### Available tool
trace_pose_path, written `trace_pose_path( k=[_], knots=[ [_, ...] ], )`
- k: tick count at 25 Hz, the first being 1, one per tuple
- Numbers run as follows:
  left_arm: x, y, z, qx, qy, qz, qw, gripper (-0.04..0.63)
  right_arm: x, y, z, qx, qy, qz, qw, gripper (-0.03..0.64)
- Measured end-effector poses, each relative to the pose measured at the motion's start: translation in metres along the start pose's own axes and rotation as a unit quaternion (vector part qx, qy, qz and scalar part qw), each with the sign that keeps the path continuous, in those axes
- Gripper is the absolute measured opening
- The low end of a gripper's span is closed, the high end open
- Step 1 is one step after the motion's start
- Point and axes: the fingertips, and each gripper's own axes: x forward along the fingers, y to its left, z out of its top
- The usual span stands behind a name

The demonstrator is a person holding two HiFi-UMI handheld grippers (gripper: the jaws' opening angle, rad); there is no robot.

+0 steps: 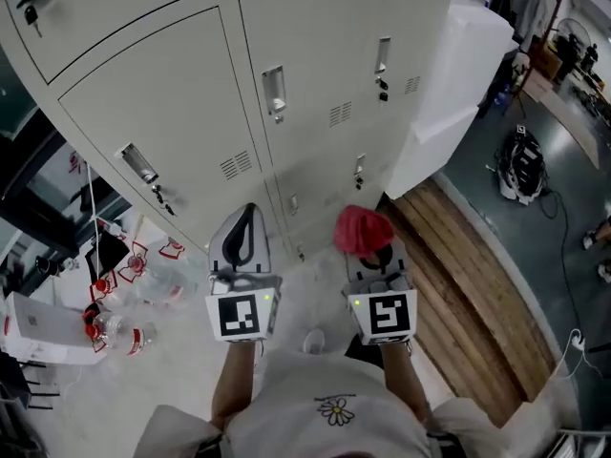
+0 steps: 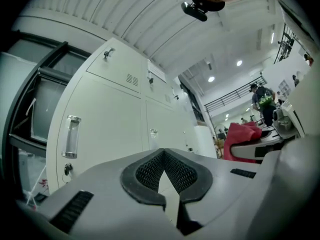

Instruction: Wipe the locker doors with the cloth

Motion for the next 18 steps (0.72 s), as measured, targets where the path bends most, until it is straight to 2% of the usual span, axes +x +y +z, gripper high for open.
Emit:
trace_pose_path(
  k=[4, 8, 13, 18],
  knots=[
    [0.012, 0.0, -0.007, 0.011, 0.01, 0.054, 0.9984, 0.016, 0.039, 0.0, 0.002, 0.008, -0.027, 0.066, 0.997, 0.031],
    [0.018, 0.001, -0.003, 0.025, 0.017, 0.125, 0.9917, 0.017, 0.07, 0.002, 0.011, 0.016, -0.056, 0.146, 0.988, 0.031],
    [0.015, 0.007, 0.012, 0.032, 0.003, 0.212, 0.9767, 0.016, 0.09, 0.001, 0.024, 0.006, -0.091, 0.22, 0.971, 0.031],
    [-0.004, 0.017, 0.005, 0.029, 0.017, 0.289, 0.9568, 0.017, 0.092, 0.015, 0.026, 0.017, -0.111, 0.292, 0.95, 0.031]
  ],
)
